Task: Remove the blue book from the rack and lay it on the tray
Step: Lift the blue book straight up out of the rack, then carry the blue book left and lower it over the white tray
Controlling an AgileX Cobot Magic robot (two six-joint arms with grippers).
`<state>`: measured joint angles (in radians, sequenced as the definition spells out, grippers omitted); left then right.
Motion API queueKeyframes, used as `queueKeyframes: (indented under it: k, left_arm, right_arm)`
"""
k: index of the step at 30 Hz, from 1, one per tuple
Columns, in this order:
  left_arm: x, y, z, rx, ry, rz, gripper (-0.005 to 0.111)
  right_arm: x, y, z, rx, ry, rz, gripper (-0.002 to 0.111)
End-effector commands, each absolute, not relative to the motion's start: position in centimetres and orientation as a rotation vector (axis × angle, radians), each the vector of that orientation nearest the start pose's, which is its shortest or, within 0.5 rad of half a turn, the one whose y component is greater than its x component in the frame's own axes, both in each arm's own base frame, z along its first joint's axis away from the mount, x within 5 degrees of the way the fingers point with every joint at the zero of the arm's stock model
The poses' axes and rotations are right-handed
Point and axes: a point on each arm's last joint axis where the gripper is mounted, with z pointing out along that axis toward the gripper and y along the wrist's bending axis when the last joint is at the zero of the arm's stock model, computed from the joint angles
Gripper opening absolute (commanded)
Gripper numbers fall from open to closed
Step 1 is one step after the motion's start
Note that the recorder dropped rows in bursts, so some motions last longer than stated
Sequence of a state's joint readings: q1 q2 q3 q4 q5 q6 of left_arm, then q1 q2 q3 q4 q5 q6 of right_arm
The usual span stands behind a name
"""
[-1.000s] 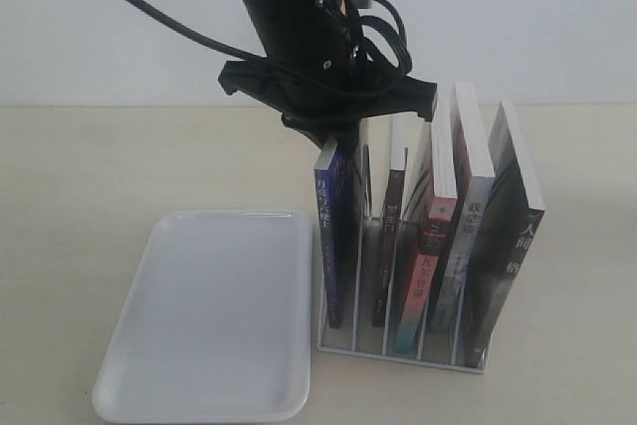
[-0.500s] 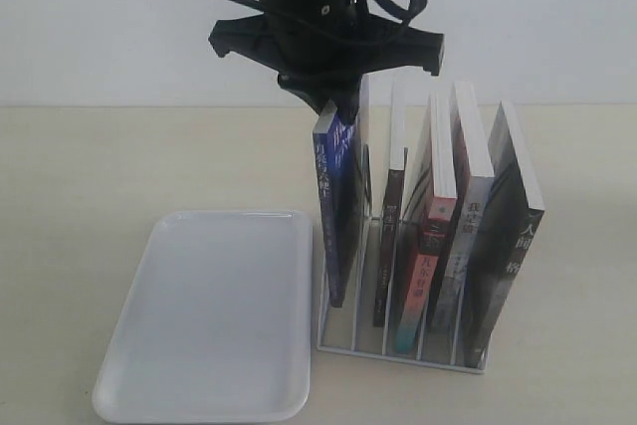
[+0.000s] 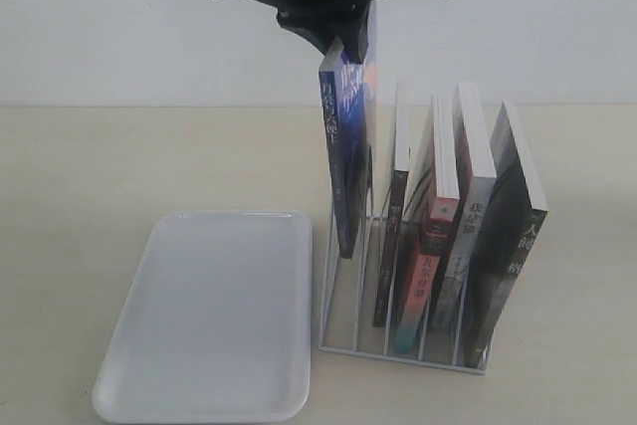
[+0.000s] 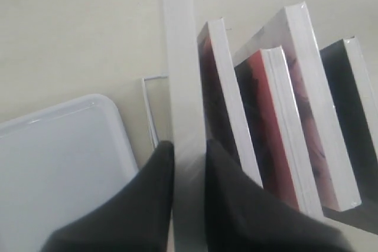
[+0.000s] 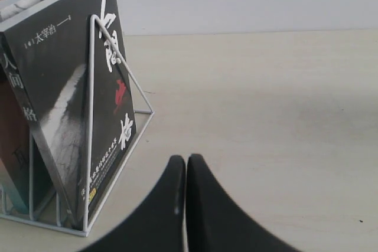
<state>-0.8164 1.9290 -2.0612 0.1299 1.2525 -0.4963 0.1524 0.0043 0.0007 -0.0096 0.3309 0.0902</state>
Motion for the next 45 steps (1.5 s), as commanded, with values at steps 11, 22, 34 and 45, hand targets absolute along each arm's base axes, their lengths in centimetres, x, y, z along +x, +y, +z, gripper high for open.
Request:
queueKeyframes:
  k: [11, 22, 34, 45]
  left_arm:
    - [25.2, -26.3, 45.8, 0.416, 2.374, -0.515, 0.004]
    - [21.4, -22.2, 51.0, 0.454, 2.219, -0.599, 0.004]
    - [18.8, -19.3, 53.5, 0.548, 2.117, -0.646, 0.004]
    - [18.0, -16.2, 52.3, 0.61, 2.135, -0.629, 0.004]
  right_arm:
    - [5.3, 0.8, 18.4, -0.062, 1.808, 0.158, 0.0]
    - [5.3, 0.8, 18.4, -0.062, 1.808, 0.158, 0.0]
    - [5.3, 0.8, 18.4, -0.062, 1.808, 0.158, 0.0]
    - [5.3, 0.8, 18.4, -0.062, 1.808, 0.158, 0.0]
